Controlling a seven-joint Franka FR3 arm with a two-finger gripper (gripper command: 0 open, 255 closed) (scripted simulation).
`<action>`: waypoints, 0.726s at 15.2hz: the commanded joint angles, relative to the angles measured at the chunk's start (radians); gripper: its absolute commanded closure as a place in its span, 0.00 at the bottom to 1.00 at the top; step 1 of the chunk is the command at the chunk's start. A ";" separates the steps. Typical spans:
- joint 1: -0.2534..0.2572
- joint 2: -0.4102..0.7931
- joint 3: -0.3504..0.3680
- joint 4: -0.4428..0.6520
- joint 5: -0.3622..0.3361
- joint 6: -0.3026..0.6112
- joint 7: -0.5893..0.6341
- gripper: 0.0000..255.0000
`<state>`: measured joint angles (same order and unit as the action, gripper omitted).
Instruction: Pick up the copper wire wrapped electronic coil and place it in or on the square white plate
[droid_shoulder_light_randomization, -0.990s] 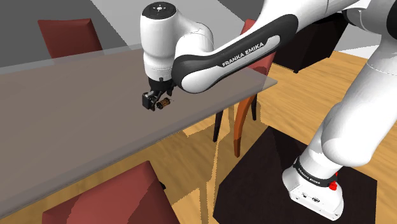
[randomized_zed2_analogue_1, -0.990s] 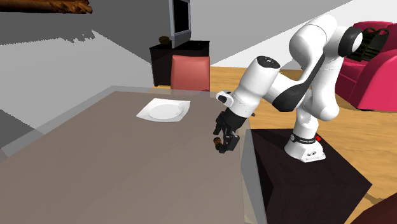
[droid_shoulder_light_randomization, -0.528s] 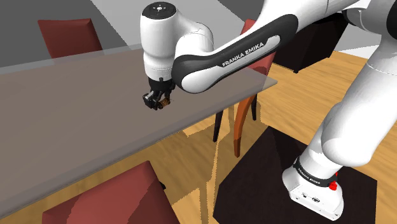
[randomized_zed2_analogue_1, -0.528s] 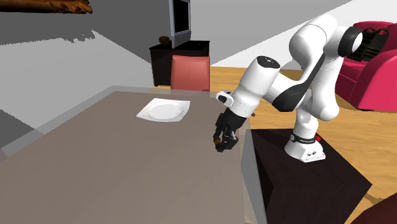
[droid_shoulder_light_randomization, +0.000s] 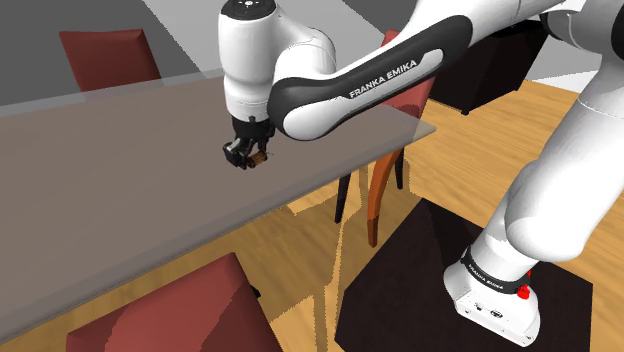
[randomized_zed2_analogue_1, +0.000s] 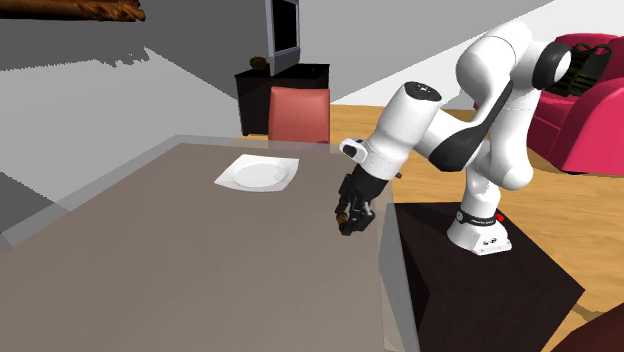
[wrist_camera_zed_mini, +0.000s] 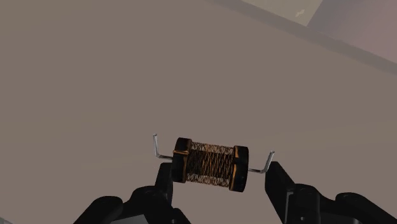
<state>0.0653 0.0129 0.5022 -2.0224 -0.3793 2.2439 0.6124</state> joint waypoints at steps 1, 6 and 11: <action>0.000 -0.011 0.000 0.014 0.013 -0.021 -0.013 1.00; 0.000 -0.029 0.000 0.061 0.039 -0.079 -0.044 1.00; 0.001 -0.042 0.000 0.113 0.059 -0.139 -0.070 1.00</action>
<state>0.0664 -0.0235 0.5030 -1.9192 -0.3266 2.1192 0.5498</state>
